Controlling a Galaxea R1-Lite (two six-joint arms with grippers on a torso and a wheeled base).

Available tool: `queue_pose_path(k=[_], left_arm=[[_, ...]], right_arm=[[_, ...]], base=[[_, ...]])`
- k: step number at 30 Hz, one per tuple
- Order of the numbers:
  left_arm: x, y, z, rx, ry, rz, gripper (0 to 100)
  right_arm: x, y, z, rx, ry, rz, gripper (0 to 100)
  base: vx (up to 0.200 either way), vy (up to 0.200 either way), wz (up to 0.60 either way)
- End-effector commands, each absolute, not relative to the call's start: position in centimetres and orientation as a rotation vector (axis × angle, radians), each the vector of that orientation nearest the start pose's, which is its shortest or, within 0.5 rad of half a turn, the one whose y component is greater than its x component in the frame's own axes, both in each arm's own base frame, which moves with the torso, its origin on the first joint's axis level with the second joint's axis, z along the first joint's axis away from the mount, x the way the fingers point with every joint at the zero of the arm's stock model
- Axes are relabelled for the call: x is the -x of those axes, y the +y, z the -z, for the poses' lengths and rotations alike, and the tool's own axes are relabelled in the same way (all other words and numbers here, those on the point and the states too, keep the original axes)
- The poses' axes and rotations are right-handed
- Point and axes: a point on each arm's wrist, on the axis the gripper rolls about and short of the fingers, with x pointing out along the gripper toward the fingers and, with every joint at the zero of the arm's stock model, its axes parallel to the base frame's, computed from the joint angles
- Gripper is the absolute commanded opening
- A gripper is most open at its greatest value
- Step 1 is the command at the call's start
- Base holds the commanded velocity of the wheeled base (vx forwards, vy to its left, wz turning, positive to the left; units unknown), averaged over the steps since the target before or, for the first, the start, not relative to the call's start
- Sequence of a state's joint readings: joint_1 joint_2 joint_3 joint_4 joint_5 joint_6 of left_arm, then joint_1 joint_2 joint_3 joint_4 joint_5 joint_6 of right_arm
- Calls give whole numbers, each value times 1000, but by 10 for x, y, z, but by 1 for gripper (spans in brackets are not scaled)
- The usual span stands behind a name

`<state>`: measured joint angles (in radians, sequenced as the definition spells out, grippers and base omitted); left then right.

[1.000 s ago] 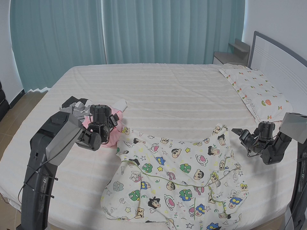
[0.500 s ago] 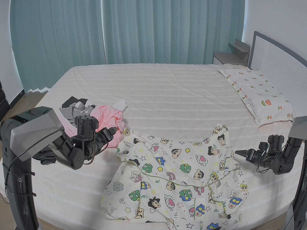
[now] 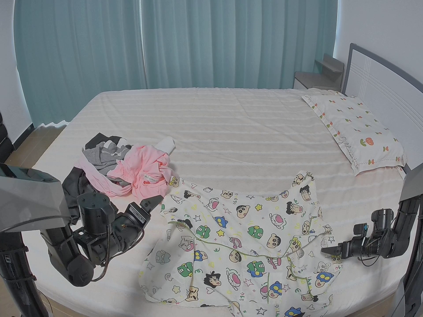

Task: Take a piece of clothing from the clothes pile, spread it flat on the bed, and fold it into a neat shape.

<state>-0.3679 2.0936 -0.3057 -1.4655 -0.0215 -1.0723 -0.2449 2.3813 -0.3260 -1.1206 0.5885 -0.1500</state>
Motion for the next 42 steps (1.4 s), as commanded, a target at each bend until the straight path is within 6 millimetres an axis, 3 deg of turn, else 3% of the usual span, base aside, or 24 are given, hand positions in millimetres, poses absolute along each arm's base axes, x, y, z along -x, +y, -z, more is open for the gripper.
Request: queue_pose_path(k=[1, 11, 12, 19, 29, 42], left_arm=[[-257, -103, -35, 989, 515, 180, 100], [-259, -104, -29, 988, 515, 180, 100], [-260, -104, -28, 987, 520, 177, 100], [-260, -104, -25, 984, 529, 170, 100], [-260, -105, -22, 979, 536, 164, 100], [-259, -109, -15, 962, 561, 159, 100]], right_arm=[[-252, -50, 66, -257, 847, -398, 100], [-270, -44, 68, -280, 821, -397, 100], [-270, -44, 67, -281, 821, -396, 0], [-268, -46, 67, -276, 828, -366, 0], [-267, -67, 60, -253, 751, -266, 0], [-280, -107, 59, -255, 643, -123, 0]], base=[[0, 0, 0], [0, 0, 0], [0, 0, 0], [0, 0, 0], [0, 0, 0], [0, 0, 0]])
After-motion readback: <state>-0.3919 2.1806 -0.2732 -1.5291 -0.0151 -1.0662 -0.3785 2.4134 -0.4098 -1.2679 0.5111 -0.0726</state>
